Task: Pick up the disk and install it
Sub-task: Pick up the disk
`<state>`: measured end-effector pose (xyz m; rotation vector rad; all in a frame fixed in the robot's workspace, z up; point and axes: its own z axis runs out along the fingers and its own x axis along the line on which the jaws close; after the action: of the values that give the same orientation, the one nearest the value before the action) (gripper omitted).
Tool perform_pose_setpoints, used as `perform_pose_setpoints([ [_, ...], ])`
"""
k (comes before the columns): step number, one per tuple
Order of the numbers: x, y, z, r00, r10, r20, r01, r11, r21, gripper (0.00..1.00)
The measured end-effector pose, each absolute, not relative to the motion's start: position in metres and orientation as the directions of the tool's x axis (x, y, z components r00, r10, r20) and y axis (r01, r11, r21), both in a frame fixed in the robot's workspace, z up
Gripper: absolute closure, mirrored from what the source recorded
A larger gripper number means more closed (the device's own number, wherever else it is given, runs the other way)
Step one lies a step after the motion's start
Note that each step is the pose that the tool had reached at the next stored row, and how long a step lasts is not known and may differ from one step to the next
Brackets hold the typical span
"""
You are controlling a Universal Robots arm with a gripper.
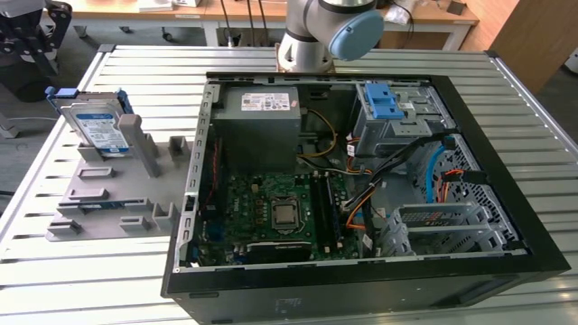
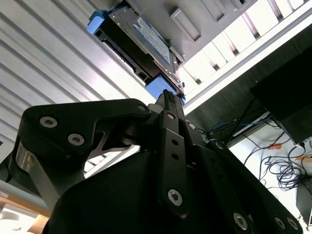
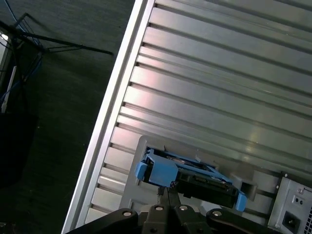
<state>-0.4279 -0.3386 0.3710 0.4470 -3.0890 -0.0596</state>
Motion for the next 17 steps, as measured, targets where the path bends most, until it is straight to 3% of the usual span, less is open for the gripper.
perform_pose_setpoints([
  [17, -0.4278, -0.3386, 0.3708, -0.93, -0.366, 0.012, -0.366, 0.93, 0.04, 0.89],
])
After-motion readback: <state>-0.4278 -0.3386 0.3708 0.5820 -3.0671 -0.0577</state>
